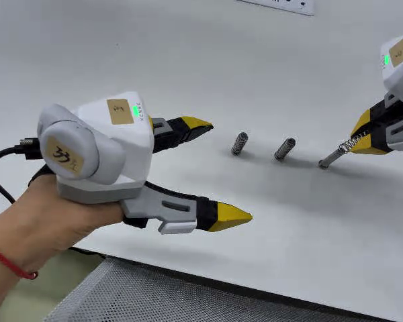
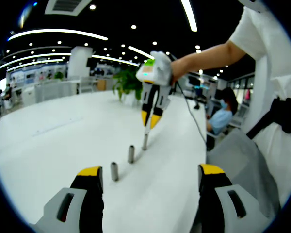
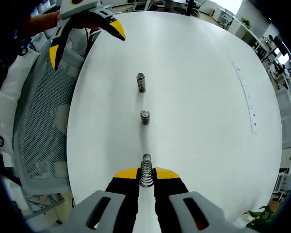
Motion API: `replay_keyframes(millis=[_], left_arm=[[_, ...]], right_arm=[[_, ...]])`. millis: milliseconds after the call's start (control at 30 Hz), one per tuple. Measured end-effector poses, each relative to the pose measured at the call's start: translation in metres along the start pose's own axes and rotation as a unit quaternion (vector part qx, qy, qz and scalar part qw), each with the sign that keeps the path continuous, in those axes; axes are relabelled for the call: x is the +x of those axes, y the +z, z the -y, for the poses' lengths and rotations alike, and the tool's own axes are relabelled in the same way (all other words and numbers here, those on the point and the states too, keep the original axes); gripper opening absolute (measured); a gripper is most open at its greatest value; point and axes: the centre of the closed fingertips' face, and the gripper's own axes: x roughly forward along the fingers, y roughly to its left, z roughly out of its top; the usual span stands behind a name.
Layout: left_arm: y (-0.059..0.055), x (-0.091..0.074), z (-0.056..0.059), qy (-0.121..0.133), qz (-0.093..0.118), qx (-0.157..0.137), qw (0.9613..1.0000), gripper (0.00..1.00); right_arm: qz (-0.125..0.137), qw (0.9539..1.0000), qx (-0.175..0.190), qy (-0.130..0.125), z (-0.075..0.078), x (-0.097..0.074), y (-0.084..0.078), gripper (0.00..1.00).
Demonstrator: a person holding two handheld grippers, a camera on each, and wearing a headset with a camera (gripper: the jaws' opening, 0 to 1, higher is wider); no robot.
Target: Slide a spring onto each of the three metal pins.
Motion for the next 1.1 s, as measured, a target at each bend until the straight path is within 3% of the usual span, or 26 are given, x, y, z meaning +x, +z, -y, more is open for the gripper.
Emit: replay_keyframes(millis=[533,1100], left_arm=[[-0.001,0.002,0.001,-0.004,0.004,-0.006,1.0,0.8],[-0.003,0.002,0.001,-0.007,0.005,-0.01,0.9999,0.8]], right_arm=[[-0.005,1.0,0.003,0.006,-0.001,0.013,-0.001,0.12],[-0.014,0.9998,-0.014,-0.009,-0.003,0.03,-0.001,0.12]])
